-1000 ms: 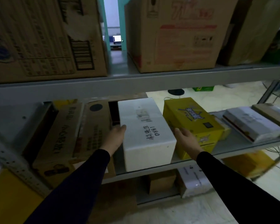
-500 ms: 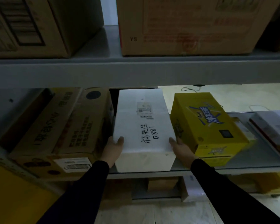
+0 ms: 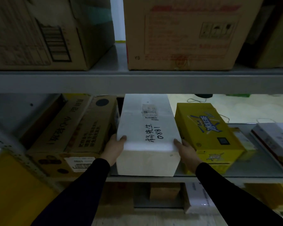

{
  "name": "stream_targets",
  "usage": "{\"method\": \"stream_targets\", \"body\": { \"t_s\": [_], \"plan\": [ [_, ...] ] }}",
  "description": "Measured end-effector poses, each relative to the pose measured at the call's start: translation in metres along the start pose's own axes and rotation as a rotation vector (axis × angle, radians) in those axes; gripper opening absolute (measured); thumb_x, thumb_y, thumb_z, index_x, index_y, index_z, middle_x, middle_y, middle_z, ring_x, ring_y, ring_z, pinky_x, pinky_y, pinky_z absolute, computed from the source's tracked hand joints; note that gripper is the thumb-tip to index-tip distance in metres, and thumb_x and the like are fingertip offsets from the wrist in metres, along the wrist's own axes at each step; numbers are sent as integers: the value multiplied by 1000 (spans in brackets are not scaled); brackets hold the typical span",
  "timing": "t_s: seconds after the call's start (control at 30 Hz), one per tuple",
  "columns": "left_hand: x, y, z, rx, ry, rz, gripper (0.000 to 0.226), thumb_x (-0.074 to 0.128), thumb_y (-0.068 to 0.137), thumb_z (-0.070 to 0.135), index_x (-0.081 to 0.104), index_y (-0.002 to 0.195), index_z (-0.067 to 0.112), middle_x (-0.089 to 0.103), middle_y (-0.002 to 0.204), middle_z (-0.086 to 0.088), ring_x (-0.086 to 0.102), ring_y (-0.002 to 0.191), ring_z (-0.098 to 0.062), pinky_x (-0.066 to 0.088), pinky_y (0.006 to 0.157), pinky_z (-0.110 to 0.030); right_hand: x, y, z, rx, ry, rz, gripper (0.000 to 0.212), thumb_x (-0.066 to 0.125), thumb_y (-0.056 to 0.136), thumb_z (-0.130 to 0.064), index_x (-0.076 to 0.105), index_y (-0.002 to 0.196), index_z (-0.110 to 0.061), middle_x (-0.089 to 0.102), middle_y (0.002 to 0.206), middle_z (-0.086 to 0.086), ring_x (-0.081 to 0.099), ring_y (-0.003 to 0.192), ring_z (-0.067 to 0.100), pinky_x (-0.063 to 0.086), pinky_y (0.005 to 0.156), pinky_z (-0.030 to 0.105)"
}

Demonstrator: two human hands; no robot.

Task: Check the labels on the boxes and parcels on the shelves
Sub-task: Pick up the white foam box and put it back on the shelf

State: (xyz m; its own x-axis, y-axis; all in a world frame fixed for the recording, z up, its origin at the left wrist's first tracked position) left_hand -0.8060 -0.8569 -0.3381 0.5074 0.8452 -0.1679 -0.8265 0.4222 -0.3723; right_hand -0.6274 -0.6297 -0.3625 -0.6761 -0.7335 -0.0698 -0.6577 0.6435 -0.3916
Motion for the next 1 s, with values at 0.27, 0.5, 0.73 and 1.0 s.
{"method": "stream_targets", "body": {
  "t_s": [0.27,0.5,0.73,1.0],
  "plan": [
    [-22,-89,43,54,-116,-49,35,50,101,26,53,133,11,65,111,-13,65,92,-29,51,64,-32,-19,-101,-48,-151,8,35,40,56,99,-49,64,124,-19,71,116,8,71,98,27,59,86,47],
    [-59,-194,51,133,-203,-73,48,46,103,27,38,148,14,58,118,-10,60,94,-31,53,81,-43,-14,-223,-57,-226,168,88,24,46,104,-45,62,98,-28,68,99,2,65,86,20,48,65,35],
    [-85,-284,54,206,-200,-137,41,41,103,46,52,135,21,65,117,-13,66,98,-32,58,74,-42,-11,-312,-52,-261,176,110,35,45,99,-60,63,100,-30,69,101,2,66,91,21,49,71,37],
    [-84,-342,40,95,-322,-141,63,25,99,67,63,96,16,71,94,-19,66,81,-32,52,82,-43,-22,-351,-48,-184,220,23,62,31,94,-75,67,101,-25,71,95,8,65,88,26,48,77,39]
  ]
}}
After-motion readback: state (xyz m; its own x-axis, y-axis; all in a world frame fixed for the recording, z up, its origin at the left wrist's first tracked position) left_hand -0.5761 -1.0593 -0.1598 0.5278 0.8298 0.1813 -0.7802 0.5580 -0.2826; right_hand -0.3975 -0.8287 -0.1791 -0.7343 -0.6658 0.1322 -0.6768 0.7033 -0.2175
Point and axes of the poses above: each hand's wrist, its own y-axis towards the middle knuckle, its own x-axis out of the palm, z = x × y, the point moved 7 cm from there along y, towards the middle knuckle
